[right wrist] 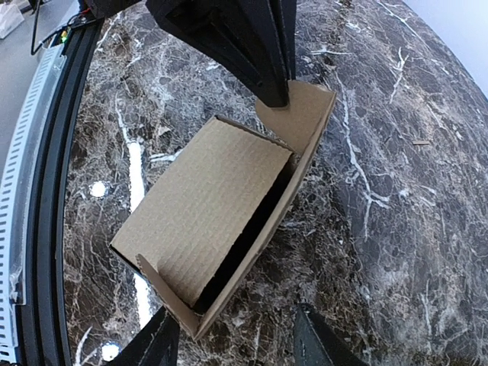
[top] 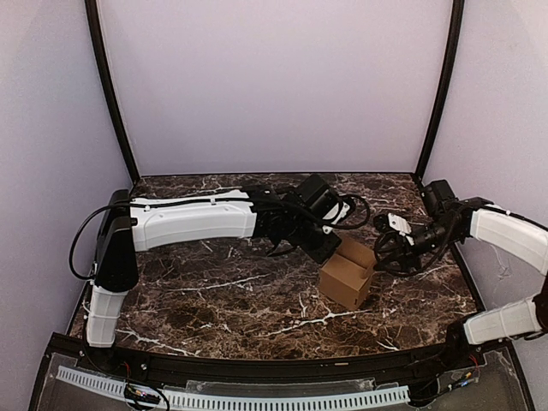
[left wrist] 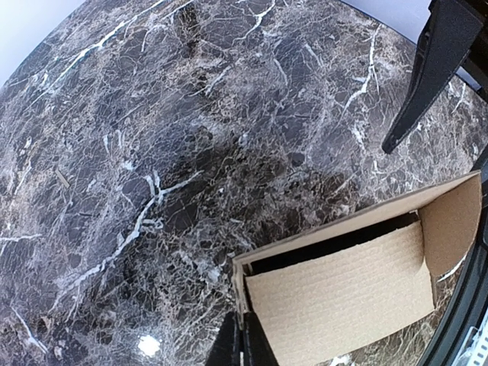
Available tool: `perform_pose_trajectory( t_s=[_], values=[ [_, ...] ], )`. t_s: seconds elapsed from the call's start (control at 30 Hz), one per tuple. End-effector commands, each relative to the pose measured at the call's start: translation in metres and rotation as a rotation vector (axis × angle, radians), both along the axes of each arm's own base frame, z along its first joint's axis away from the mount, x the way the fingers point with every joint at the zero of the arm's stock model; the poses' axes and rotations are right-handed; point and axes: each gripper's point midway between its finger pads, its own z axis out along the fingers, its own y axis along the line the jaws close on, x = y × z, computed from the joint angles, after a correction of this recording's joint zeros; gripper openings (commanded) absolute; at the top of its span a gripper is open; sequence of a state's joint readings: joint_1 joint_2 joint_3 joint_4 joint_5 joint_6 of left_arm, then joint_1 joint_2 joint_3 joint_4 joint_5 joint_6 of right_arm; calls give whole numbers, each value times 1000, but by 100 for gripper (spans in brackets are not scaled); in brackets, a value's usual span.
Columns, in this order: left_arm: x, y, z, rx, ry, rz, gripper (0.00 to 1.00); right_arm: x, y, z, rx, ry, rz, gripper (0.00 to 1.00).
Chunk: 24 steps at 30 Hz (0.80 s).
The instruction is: Fold the paper box
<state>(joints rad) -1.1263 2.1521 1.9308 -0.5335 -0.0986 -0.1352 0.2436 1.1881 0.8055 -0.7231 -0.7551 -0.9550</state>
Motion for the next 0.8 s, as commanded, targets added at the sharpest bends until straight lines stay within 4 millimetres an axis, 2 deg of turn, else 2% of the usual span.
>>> perform_pose_trajectory(
  t_s=[0.0,0.17,0.3,0.53,0.77],
  values=[
    [-12,3,-2,61,21,-65,1,1,12,11,84,59,6,49],
    [-11,-6,17,47,17,-96,1,1,15,5,117,134,-1,47],
    [-14,-11,21,48,52,-119,1,3,14,3,148,205,-16,45],
    [-15,-8,7,91,91,-135,1,2,13,7,197,275,-5,47],
    [-12,-3,-4,115,108,-118,2,3,7,13,164,245,-31,51]
  ],
)
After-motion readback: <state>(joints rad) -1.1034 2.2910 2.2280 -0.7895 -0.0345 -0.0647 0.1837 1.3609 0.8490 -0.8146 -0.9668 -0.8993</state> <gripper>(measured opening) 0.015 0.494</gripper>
